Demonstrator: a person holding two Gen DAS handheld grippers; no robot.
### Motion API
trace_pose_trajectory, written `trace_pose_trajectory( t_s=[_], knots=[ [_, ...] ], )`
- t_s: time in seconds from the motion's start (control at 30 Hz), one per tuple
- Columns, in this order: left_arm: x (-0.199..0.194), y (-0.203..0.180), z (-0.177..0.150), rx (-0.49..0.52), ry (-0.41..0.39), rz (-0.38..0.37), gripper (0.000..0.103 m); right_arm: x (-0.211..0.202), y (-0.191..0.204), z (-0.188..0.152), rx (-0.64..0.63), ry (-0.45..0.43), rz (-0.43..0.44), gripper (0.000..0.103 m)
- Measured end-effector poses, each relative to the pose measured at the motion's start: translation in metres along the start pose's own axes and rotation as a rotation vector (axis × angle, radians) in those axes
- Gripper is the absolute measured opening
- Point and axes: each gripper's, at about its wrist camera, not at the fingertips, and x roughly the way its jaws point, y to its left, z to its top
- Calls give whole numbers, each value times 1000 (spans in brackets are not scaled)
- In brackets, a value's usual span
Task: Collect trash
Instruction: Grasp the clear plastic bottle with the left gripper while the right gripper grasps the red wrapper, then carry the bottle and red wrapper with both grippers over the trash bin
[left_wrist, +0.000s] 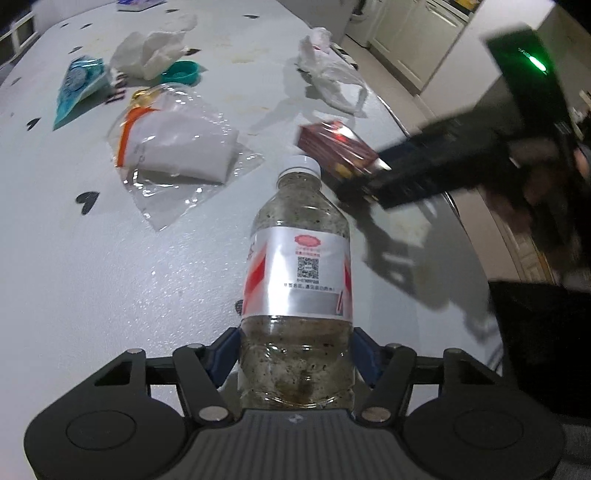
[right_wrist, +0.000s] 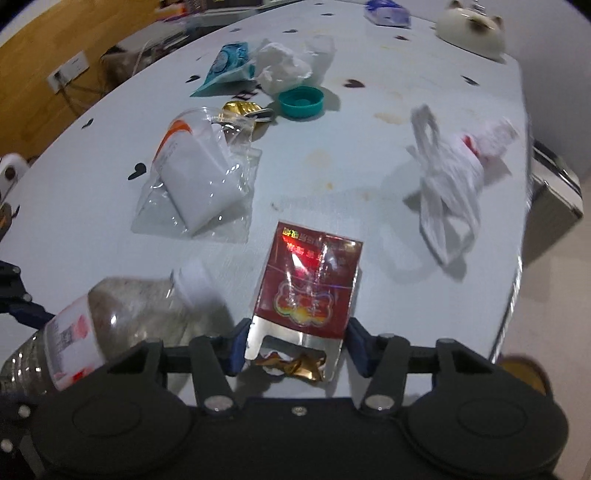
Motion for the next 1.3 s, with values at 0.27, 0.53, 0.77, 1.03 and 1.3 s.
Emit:
trace_pose_trajectory(
  t_s=[0.27,0.53,0.77,1.03,1.3],
  knots=[
    [-14,2,-11,-121,-69,28,63,-35,17,-32,117,-60,-13,52],
    [-43,-7,-21,-240,-187,91,63,-76,32,-44,134,-153,-40,51],
    [-73,-24,-25,-295,-295,165,63,-108,32,-52,165,-204,-54,51],
    [-95,-53,-17,-280,-364,250,64,-145,27,-66,207,-257,-78,51],
    [-97,-84,-6,-271,-387,251,64,-172,6,-77,242,-307,-100,50]
  ],
)
